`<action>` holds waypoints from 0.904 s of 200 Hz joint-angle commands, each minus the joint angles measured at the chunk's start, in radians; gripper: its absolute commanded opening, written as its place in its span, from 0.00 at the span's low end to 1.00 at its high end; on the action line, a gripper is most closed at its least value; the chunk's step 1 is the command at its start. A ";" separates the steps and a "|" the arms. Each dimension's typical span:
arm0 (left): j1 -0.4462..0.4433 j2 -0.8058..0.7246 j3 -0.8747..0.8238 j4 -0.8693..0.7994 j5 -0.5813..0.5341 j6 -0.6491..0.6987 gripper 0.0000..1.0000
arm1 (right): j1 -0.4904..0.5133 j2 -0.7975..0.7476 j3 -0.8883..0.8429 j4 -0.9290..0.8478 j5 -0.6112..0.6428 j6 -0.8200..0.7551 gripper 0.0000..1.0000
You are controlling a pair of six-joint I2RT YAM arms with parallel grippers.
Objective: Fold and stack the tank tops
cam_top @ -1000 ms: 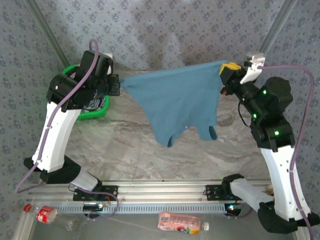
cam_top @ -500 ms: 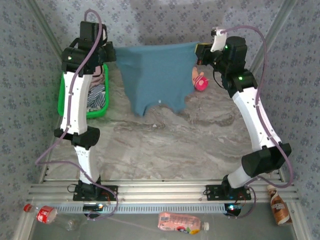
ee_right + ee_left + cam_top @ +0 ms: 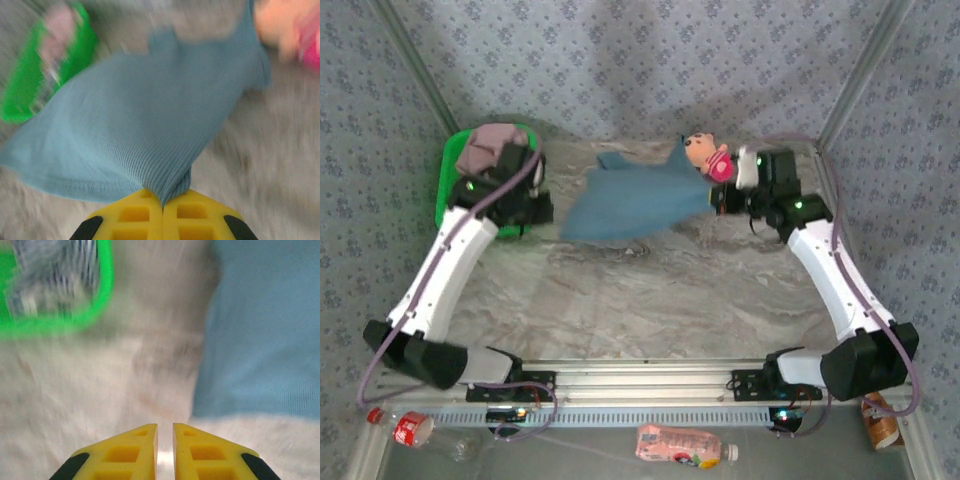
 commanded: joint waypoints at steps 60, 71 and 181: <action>-0.257 -0.073 -0.639 0.335 0.105 -0.453 0.17 | 0.115 -0.012 -0.442 -0.172 0.082 0.040 0.00; -0.272 -0.067 -0.627 0.363 0.108 -0.454 0.20 | 0.116 -0.024 -0.442 -0.184 0.099 0.041 0.00; -0.391 0.292 -0.492 0.438 0.129 -0.382 0.46 | 0.101 -0.080 -0.478 -0.187 0.122 0.065 0.00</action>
